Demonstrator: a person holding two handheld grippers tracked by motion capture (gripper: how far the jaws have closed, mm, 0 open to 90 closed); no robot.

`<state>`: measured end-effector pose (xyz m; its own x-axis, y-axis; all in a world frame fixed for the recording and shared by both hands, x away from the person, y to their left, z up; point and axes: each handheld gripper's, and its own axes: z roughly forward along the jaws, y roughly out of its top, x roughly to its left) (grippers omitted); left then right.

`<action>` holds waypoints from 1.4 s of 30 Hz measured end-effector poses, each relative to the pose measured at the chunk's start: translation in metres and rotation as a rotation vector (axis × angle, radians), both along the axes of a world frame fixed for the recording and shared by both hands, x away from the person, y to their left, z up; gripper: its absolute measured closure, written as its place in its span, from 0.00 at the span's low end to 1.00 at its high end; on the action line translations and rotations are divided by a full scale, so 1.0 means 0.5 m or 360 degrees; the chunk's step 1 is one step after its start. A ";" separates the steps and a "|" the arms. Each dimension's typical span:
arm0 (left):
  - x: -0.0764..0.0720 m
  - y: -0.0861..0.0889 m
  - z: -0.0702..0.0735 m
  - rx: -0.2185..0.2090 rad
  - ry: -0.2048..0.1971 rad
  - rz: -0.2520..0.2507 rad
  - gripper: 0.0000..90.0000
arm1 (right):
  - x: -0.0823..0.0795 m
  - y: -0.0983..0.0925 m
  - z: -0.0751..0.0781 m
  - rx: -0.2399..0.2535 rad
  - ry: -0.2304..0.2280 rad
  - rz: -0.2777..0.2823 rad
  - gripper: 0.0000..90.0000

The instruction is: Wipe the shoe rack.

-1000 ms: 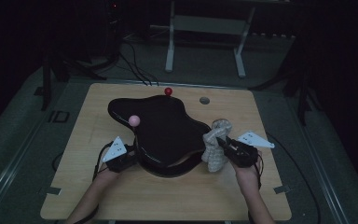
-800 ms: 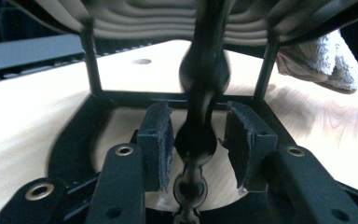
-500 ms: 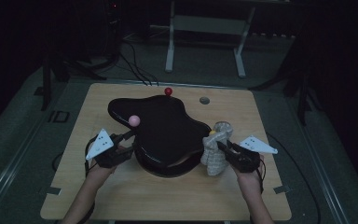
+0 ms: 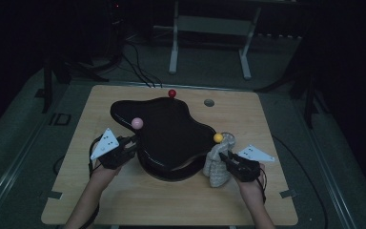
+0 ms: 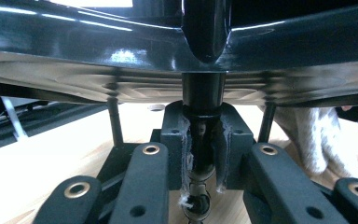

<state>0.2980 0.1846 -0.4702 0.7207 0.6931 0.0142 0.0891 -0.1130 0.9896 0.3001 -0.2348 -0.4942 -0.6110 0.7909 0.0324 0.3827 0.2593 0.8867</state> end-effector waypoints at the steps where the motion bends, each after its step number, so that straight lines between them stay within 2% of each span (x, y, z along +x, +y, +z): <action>1: 0.000 0.001 -0.001 -0.0002 -0.0002 -0.0004 0.84 | 0.000 0.000 -0.005 -0.0007 0.0013 0.0000 0.84; 3: 0.001 0.001 -0.001 0.0001 -0.0007 -0.0009 0.84 | -0.001 -0.001 -0.003 0.0007 0.0026 -0.0011 0.84; 8: 0.001 0.001 -0.001 0.0021 -0.0013 -0.0012 0.84 | -0.012 0.001 0.034 0.0035 -0.0059 -0.0014 0.84; 10: 0.001 0.001 -0.003 0.0015 -0.0021 -0.0017 0.84 | -0.007 0.006 0.027 0.0028 -0.0051 -0.0015 0.84; 14: 0.002 0.002 -0.004 0.0005 -0.0018 -0.0025 0.84 | -0.004 0.010 0.005 0.0029 0.0015 -0.0014 0.84; 16: 0.003 0.003 -0.004 0.0005 -0.0016 -0.0030 0.84 | -0.007 0.008 0.011 0.0030 0.0014 -0.0014 0.84; 18: 0.003 0.003 -0.003 0.0007 -0.0012 -0.0028 0.84 | -0.014 0.008 0.025 0.0069 -0.0011 -0.0010 0.84; 20: 0.002 0.003 -0.003 0.0005 -0.0009 -0.0029 0.84 | -0.017 0.011 0.032 0.0074 -0.0031 -0.0006 0.84; 26: 0.000 0.000 0.001 0.0032 0.0002 -0.0018 0.83 | -0.013 0.015 0.015 0.0060 0.0022 -0.0006 0.84; 33: -0.003 -0.005 0.004 0.0050 0.0013 0.0021 0.83 | -0.028 0.015 0.054 0.0105 -0.0063 0.0009 0.84; 37: -0.004 -0.004 0.004 0.0049 0.0007 0.0019 0.83 | -0.027 0.021 0.046 0.0085 -0.0056 0.0013 0.84; 42: -0.005 -0.005 0.006 0.0056 0.0018 0.0015 0.83 | -0.025 0.029 0.026 0.0055 -0.0004 0.0021 0.84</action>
<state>0.2956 0.1824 -0.4673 0.7141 0.6993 0.0304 0.1015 -0.1465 0.9840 0.2874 -0.2201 -0.4814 -0.6217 0.7811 0.0581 0.3770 0.2334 0.8963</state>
